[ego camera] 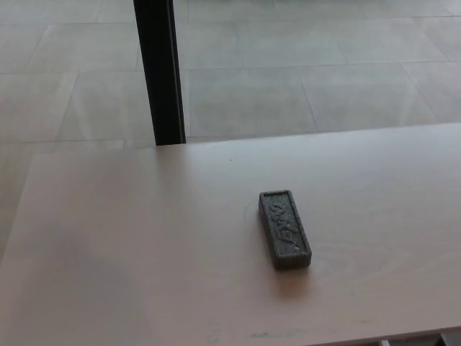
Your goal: The robot uses its right hand to hold the eraser kept in the middle of the desk and use it to wipe the desk by swiping its surface twice
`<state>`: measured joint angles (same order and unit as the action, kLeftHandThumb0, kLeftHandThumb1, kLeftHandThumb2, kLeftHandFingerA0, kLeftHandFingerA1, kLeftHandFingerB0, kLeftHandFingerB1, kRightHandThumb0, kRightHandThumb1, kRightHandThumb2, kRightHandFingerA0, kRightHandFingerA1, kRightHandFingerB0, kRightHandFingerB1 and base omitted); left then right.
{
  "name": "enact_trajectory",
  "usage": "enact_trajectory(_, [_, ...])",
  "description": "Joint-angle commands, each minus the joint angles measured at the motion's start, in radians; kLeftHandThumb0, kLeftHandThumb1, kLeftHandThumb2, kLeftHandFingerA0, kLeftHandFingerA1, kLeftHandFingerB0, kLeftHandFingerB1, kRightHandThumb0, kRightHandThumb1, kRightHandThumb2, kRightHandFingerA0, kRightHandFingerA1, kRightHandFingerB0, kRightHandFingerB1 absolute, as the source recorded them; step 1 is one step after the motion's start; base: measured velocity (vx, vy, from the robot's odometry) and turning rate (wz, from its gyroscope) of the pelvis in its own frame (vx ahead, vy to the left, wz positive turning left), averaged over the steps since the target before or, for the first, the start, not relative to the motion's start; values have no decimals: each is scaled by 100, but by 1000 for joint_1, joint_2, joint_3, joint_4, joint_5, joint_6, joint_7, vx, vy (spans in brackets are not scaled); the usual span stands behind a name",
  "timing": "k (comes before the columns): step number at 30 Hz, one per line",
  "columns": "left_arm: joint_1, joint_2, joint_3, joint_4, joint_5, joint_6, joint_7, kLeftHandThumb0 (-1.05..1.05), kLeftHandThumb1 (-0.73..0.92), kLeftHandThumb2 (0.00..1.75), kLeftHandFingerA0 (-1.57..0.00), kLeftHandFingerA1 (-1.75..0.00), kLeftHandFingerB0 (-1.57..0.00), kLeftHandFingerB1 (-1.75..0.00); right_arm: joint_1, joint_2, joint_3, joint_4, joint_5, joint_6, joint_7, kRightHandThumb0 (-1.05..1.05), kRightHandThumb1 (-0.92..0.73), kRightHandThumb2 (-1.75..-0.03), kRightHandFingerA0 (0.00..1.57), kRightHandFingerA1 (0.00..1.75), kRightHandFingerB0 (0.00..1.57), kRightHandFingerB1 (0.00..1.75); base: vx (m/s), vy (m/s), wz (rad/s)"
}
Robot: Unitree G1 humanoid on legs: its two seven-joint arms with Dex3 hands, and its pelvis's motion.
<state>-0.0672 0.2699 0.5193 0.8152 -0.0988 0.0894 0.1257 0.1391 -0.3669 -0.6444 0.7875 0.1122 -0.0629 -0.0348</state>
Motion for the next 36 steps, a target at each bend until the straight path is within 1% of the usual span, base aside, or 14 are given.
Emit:
enact_trajectory(1, [-24,17,104,-24,-97,57,104,-69,67,60,-52,-120,-55,-93,-116,-110,-198,-128,158,96,-179,-63,-71,-61,101,103,48,75,0,0,0])
enact_trajectory(4, [-26,19,117,-30,-98,61,101,-68,68,60,-50,-116,-53,-93,-223,-144,-253,-175,180,43,-210,-62,-73,-63,79,128,36,86,0,0,0])
enact_trajectory(10, [-26,26,111,-11,-79,64,105,-72,68,61,-53,-120,-56,-95,-499,-264,-225,-205,135,127,-280,-66,-67,-60,88,98,36,80,0,0,0])
enact_trajectory(14, [-20,18,120,-24,-93,65,102,-71,68,60,-49,-120,-51,-92,-688,-183,-60,-423,110,176,-234,-34,-49,-93,90,71,78,59,0,0,0])
enact_trajectory(18, [-26,16,125,-14,-104,56,93,-71,67,60,-51,-122,-53,-93,-763,-138,62,-432,71,160,-168,-13,-72,-85,80,69,75,56,0,0,0])
enact_trajectory(19, [-25,14,127,-18,-107,57,93,-71,67,60,-50,-121,-52,-94,-777,-126,92,-428,72,150,-142,-12,-73,-86,92,91,80,72,0,0,0])
enact_trajectory(21, [-21,10,129,-26,-112,59,92,-71,67,60,-50,-121,-52,-94,-795,-109,137,-423,76,137,-105,-12,-73,-86,92,91,80,72,0,0,0])
enact_trajectory(23, [-28,17,121,-18,-106,65,96,-71,68,60,-50,-118,-53,-94,-833,-69,184,-431,101,157,-89,-14,-62,-93,102,133,86,82,0,0,0])
enact_trajectory(24, [-32,18,122,-12,-110,62,96,-69,68,60,-48,-111,-49,-92,-863,-10,255,-454,102,161,-63,-13,-55,-108,98,175,81,133,0,0,0])
enact_trajectory(26, [-33,20,121,-7,-112,59,95,-69,69,60,-48,-114,-50,-91,-880,41,312,-463,97,142,-49,-12,-51,-116,99,175,83,142,0,0,0])
enact_trajectory(27, [-33,15,137,-6,-130,55,94,-68,67,60,-48,-114,-50,-91,-875,72,345,-478,89,132,-49,-20,-50,-120,130,147,95,126,0,0,0])
enact_trajectory(28, [-33,16,137,-5,-131,55,95,-68,67,60,-48,-114,-50,-91,-874,72,347,-478,90,132,-50,-20,-50,-120,130,147,95,126,0,0,0])
enact_trajectory(29, [-22,21,114,-12,-108,53,89,-71,69,61,-50,-120,-52,-94,-873,100,374,-497,85,144,-59,-12,-46,-128,100,175,84,153,0,0,0])
enact_trajectory(36, [-18,21,110,-1,-124,51,95,-71,70,61,-49,-118,-48,-94,-856,295,574,-476,17,186,-82,-15,-47,-128,108,175,87,157,0,0,0])
